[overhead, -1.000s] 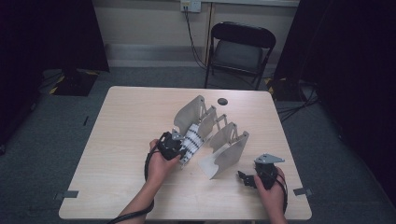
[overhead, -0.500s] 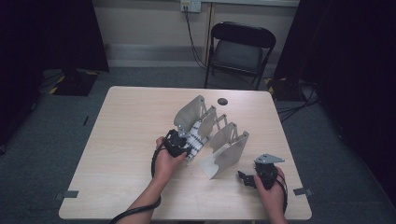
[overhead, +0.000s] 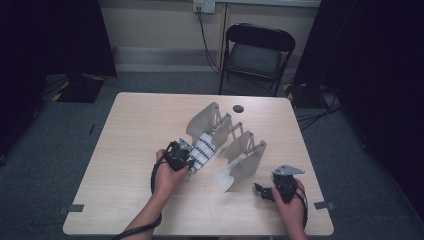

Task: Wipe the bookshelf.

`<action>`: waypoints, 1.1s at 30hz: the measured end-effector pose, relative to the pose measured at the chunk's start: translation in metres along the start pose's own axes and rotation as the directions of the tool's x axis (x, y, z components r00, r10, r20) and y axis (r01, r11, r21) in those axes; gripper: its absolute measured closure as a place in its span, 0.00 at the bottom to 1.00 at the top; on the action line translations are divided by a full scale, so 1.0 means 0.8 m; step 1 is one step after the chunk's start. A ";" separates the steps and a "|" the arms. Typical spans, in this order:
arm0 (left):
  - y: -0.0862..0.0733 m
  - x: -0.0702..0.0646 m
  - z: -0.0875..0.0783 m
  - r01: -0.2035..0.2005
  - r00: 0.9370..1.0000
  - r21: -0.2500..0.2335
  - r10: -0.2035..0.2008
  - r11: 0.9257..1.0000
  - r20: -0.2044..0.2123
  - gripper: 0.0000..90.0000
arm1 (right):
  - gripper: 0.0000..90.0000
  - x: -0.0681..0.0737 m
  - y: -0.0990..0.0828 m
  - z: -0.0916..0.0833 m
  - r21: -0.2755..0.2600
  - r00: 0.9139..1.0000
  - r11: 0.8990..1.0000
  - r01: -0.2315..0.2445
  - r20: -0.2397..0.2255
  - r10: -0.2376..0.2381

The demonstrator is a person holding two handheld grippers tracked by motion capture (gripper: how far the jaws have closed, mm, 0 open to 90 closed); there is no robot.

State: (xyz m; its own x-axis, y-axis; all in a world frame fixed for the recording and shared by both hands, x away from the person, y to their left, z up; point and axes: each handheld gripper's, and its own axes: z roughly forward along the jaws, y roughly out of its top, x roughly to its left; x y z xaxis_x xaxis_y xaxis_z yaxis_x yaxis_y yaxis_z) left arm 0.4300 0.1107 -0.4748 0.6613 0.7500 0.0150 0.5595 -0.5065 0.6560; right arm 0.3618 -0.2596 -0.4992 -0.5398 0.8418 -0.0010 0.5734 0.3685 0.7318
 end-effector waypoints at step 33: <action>0.029 -0.015 0.020 -0.021 0.999 0.024 0.020 0.999 0.043 0.82 | 0.14 0.001 0.000 0.000 0.001 1.000 1.000 -0.002 0.000 0.002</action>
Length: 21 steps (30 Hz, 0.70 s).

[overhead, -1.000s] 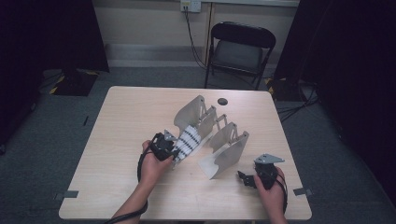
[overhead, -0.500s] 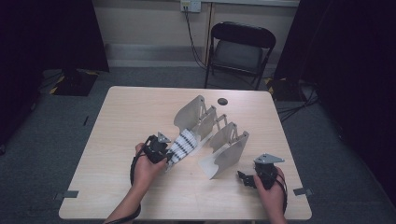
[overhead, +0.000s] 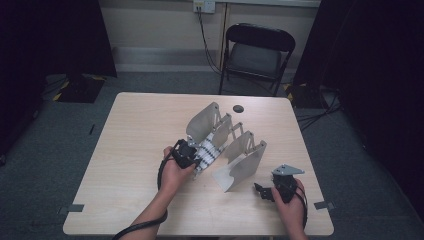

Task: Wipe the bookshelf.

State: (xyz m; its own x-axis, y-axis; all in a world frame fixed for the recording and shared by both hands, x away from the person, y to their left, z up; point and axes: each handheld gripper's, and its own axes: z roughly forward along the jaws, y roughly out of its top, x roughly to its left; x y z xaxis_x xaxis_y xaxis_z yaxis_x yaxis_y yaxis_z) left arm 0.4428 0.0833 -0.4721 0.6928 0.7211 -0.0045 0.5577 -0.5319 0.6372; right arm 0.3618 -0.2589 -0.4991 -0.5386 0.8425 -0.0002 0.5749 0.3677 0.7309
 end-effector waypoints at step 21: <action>0.013 -0.003 0.015 0.022 1.000 -0.030 -0.023 0.999 -0.020 0.78 | 0.14 0.000 0.000 0.000 0.000 1.000 1.000 0.000 -0.001 0.000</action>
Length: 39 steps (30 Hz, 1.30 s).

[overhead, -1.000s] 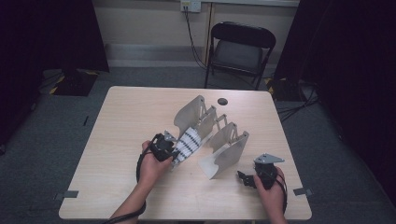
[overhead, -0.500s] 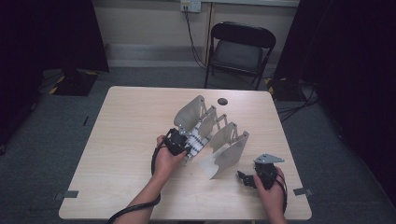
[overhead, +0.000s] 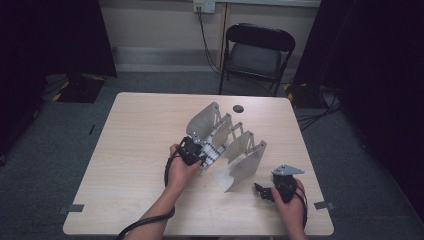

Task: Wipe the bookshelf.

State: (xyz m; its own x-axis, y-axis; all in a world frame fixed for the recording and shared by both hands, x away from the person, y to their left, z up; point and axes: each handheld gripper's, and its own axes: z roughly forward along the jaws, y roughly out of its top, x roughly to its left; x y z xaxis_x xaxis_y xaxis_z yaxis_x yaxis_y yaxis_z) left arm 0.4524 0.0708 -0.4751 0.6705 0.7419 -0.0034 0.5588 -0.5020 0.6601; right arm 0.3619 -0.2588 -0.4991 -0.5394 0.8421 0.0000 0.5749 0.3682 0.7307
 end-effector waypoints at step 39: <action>-0.020 0.021 -0.012 0.092 0.996 -0.037 -0.093 0.995 -0.017 0.78 | 0.13 0.000 0.001 0.001 0.000 1.000 1.000 0.003 -0.001 -0.003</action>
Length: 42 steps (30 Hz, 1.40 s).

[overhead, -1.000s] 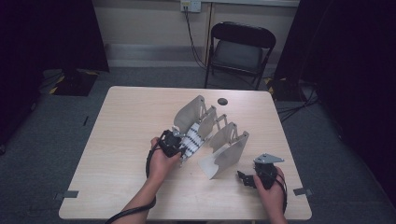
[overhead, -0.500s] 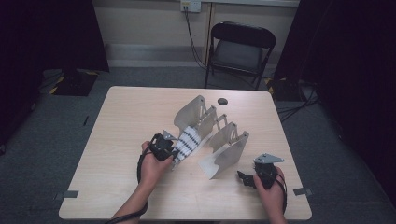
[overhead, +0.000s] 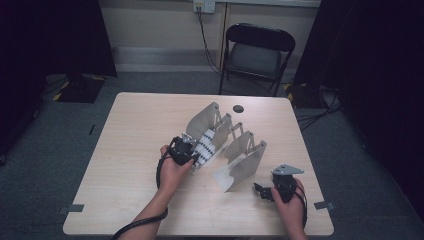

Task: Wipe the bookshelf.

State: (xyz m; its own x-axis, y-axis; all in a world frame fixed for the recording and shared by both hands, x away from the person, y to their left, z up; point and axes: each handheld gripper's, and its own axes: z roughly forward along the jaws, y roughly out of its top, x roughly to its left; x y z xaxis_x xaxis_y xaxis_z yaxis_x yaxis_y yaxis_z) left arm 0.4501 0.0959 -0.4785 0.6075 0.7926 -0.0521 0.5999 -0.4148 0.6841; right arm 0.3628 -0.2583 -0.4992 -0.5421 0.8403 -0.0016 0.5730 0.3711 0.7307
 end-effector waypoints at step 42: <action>-0.022 -0.009 -0.018 -0.070 0.997 0.052 0.069 0.996 0.035 0.64 | 0.13 0.000 0.001 0.001 0.000 1.000 1.000 -0.001 0.001 0.001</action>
State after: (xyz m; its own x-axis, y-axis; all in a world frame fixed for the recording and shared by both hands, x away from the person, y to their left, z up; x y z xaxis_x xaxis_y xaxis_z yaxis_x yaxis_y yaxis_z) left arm 0.4277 0.1037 -0.4798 0.6652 0.7461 -0.0308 0.5819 -0.4921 0.6474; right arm 0.3636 -0.2576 -0.4992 -0.5407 0.8412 -0.0018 0.5735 0.3702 0.7308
